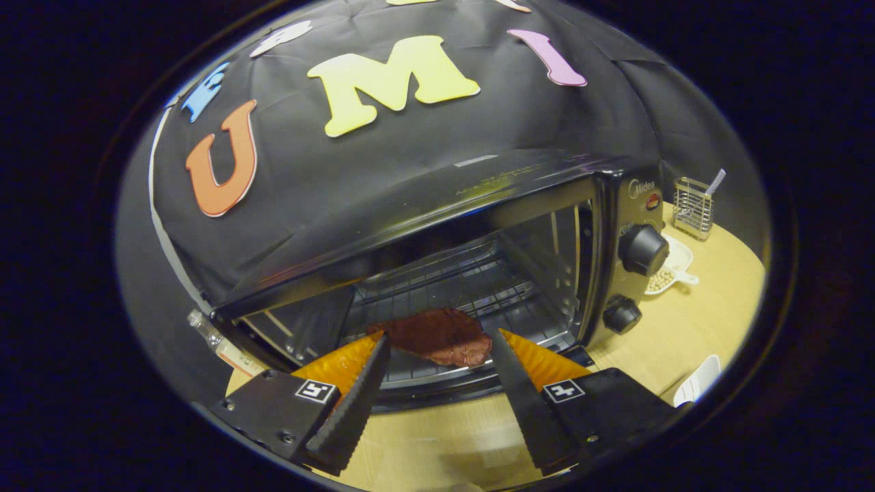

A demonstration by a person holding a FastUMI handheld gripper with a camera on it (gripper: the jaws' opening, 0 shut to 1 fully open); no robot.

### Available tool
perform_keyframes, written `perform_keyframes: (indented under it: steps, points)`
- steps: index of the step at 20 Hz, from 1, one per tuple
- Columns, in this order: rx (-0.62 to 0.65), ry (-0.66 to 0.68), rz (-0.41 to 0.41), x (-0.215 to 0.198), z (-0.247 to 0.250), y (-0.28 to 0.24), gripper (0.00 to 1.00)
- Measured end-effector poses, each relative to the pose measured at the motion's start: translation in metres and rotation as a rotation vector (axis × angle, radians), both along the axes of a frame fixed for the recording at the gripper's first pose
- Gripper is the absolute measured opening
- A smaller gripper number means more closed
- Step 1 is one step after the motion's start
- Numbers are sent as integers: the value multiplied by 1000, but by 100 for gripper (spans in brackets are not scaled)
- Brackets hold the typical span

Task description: Open the toaster oven, put the food inside, and close the toaster oven door.

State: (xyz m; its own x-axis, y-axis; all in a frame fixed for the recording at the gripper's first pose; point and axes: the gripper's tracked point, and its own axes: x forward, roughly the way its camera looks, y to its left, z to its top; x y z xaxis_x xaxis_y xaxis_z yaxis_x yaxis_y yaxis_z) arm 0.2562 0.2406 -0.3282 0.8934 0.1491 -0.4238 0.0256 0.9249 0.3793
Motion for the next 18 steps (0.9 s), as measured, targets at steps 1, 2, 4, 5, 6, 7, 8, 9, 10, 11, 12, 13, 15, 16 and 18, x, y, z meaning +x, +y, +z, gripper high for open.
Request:
perform_keyframes:
  steps: [1,2,4,5,6,7,8,9,10,11,12,13,15,16,18]
  points:
    - [-11,2,13,-8,2,0,95]
    - [-24,6,25,-16,5,-2,95]
    - [-27,22,55,-34,10,-1,95]
    - [-19,34,67,-44,14,-1,95]
    - [-21,41,79,-53,20,-1,95]
    - [-36,46,92,-62,24,-3,95]
    - [-55,49,106,-71,30,-3,96]
    - [-72,48,125,-80,35,-3,96]
    - [-97,44,142,-88,41,-4,96]
    - [-123,42,154,-96,47,-8,96]
    - [-141,35,165,-104,52,-9,96]
    - [-156,32,181,-114,57,-9,96]
    - [-187,40,215,-134,62,-9,96]
    - [-204,34,228,-144,64,-9,96]
    - [-248,45,254,-160,59,-14,97]
